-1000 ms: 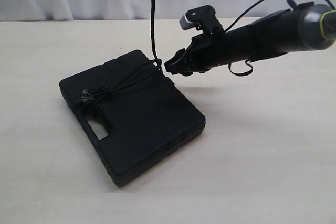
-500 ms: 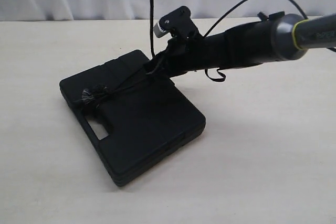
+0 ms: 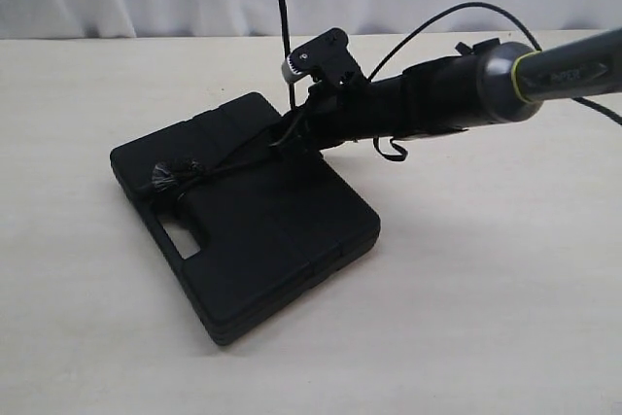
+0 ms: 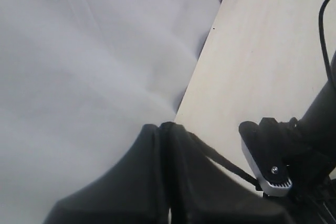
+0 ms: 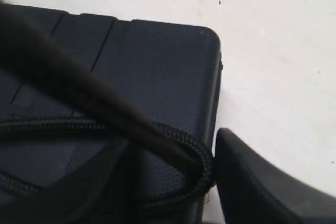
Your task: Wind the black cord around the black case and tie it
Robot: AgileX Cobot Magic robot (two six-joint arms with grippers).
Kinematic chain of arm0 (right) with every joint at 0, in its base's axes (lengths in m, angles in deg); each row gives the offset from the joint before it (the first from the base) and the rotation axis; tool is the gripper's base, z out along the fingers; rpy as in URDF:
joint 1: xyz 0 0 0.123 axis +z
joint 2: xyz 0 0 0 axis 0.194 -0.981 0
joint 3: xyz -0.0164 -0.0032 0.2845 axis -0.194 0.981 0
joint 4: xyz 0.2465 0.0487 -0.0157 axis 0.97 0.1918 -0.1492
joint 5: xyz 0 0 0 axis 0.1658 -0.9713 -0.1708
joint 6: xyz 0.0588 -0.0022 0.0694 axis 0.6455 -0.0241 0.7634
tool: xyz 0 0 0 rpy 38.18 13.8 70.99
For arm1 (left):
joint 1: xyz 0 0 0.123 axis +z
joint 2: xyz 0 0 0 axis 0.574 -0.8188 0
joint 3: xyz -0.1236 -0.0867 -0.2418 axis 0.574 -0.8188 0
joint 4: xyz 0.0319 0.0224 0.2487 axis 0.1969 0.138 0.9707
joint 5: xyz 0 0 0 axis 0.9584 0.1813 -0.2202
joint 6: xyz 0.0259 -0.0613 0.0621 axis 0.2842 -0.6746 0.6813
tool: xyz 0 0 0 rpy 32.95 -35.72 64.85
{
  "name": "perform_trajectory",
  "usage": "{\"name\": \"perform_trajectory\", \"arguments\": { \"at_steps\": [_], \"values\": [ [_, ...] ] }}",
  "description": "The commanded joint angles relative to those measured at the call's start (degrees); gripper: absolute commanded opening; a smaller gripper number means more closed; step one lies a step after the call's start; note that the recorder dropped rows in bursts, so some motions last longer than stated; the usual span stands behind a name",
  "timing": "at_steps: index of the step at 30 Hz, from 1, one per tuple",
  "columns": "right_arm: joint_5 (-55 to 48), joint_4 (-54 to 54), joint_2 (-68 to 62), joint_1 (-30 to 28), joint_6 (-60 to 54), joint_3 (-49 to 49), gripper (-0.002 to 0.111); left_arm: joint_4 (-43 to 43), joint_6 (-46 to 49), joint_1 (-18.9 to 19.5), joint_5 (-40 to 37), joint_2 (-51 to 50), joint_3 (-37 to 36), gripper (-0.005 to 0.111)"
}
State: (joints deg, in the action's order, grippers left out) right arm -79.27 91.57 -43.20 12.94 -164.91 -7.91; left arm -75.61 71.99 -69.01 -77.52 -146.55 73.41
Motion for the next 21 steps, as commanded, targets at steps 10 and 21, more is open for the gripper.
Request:
{"name": "perform_trajectory", "arguments": {
  "at_steps": [10,21],
  "values": [
    [-4.0,-4.1,16.0,0.0,-0.1,7.8,0.045,-1.5,-0.1,-0.1,-1.0,1.8,0.4,0.000],
    [-0.9,-1.6,17.4,0.0,-4.2,7.2,0.042,-5.0,0.3,-0.1,-6.8,1.8,0.4,0.000]
  ]
}}
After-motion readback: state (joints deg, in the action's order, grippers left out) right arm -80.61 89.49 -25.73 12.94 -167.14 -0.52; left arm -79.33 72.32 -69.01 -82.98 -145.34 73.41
